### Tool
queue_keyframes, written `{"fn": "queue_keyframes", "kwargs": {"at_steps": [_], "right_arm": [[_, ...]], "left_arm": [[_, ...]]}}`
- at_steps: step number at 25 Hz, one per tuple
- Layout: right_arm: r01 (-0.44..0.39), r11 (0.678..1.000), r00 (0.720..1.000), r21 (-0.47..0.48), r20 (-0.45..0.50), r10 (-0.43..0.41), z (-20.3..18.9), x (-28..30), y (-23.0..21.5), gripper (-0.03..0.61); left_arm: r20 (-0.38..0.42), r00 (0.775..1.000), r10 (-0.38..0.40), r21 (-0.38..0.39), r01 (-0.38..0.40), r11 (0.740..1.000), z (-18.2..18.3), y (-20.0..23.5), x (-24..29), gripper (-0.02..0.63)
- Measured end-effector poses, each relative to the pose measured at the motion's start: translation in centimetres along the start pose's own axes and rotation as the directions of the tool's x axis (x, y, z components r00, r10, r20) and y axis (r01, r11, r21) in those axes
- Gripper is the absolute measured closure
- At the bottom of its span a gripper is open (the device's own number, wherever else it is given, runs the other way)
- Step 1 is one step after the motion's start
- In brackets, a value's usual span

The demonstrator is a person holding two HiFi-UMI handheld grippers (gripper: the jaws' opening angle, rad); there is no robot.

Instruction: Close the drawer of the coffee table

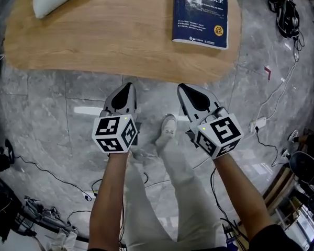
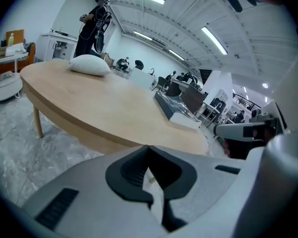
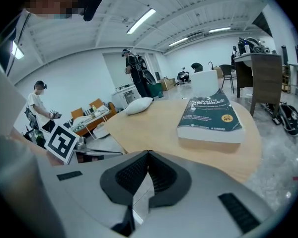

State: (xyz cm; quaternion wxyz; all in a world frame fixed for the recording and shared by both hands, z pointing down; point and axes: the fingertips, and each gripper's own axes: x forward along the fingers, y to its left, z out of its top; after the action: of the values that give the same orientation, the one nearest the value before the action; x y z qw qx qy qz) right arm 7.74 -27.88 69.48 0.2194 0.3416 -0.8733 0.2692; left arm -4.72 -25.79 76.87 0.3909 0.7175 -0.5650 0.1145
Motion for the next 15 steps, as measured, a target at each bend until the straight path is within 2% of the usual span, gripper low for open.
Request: {"fn": "queue_keyframes", "kwargs": {"at_steps": [11,15], "right_arm": [[0.032,0.999,0.999,0.027,0.039,-0.033,4.2,-3.7,0.6,0.565],[0.059,0.996,0.997,0.061,0.049,-0.062,5.2,-5.3,0.5,0.565]], "left_arm": [[0.023,0.998,-0.053,0.048,0.052,0.997,5.1,-4.8,-4.5,0.612],[0.016,0.999,-0.049,0.063,0.047,0.997,6.2,-5.7,-5.8,0.612]]}}
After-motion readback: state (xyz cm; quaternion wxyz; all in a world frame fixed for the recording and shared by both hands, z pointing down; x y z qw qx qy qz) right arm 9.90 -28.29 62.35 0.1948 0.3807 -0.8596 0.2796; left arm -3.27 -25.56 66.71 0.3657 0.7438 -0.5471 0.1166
